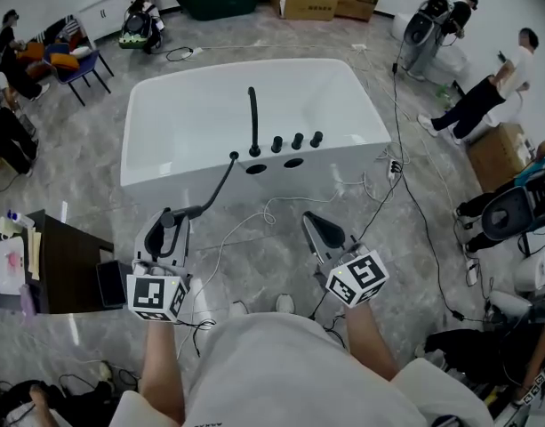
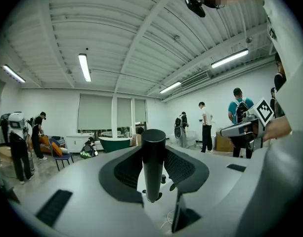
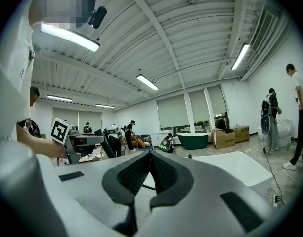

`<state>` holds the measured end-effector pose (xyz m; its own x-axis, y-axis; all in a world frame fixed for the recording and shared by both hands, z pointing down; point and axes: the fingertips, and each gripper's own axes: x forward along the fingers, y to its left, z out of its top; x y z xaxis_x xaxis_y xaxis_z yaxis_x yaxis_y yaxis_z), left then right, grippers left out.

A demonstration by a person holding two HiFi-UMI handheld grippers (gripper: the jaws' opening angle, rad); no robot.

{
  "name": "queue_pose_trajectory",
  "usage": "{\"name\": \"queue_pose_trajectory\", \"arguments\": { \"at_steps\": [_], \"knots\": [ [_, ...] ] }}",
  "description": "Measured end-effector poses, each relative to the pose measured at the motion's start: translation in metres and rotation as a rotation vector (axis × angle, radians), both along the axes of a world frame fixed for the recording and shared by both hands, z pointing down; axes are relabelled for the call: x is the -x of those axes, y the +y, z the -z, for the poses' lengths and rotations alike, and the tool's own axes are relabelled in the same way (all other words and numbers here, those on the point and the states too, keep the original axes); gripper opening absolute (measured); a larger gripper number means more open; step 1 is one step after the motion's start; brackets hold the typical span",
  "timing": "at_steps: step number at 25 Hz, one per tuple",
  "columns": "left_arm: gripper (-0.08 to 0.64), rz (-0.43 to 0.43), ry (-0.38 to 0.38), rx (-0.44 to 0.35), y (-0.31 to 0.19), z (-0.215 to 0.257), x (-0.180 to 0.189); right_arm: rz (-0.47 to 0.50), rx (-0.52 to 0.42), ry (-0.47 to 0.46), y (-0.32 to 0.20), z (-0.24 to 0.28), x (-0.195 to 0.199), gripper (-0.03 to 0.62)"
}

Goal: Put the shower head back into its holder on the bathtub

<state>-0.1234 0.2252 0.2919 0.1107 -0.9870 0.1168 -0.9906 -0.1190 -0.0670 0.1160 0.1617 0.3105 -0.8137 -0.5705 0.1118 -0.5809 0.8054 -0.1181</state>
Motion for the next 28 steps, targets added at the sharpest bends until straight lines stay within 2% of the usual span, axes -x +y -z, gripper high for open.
{"name": "queue_pose_trajectory", "arguments": {
  "at_steps": [10,28],
  "knots": [
    [0.143,-0.031,0.011,0.005,0.005,-0.005,0.014,-0.002,0.014,0.007,0.008,-0.003,0.025,0.015],
    [0.143,-0.114,0.03,-0.01,0.02,-0.011,0.037,-0.063,0.014,0.035,0.042,-0.003,0.067,0.015]
  ]
}}
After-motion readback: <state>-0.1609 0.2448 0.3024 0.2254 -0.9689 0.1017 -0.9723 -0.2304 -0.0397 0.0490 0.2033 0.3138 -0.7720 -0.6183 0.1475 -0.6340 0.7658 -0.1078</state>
